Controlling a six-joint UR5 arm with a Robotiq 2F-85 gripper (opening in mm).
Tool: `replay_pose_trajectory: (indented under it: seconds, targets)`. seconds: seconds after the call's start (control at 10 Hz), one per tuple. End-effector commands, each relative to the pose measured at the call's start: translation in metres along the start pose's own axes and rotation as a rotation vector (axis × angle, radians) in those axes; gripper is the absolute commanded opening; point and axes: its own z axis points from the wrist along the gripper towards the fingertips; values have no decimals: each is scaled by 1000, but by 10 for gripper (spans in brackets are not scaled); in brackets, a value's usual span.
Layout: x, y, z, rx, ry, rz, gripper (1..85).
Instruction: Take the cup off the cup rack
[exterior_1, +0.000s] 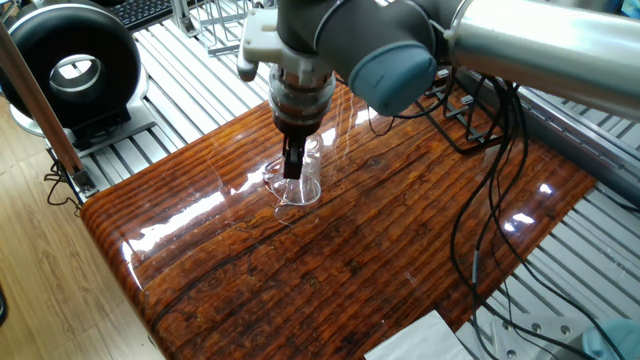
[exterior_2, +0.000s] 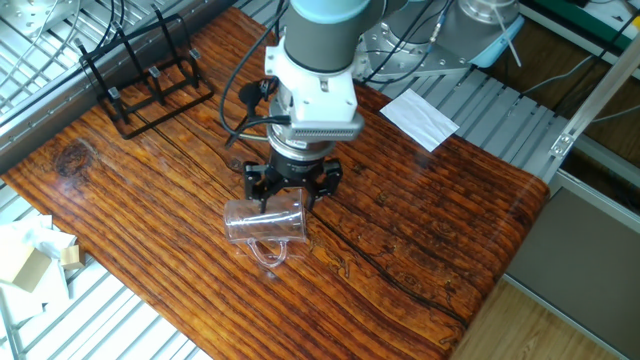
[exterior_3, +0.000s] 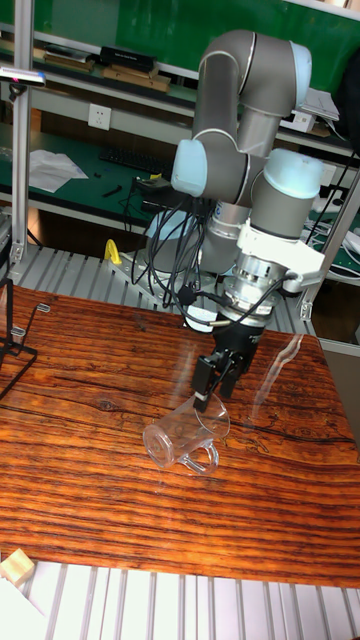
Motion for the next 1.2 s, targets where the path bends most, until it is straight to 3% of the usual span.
replay_pose_trajectory:
  seconds: [0.0, 0.1, 0.3, 1.0, 1.1]
  targets:
    - [8, -3, 0, 40, 29, -7, 683]
    - [18, -9, -2, 73, 68, -23, 683]
    - [22, -14, -2, 98, 78, -24, 683]
    - [16, -12, -1, 75, 61, 2, 673]
    - [11, -6, -1, 54, 40, 16, 673]
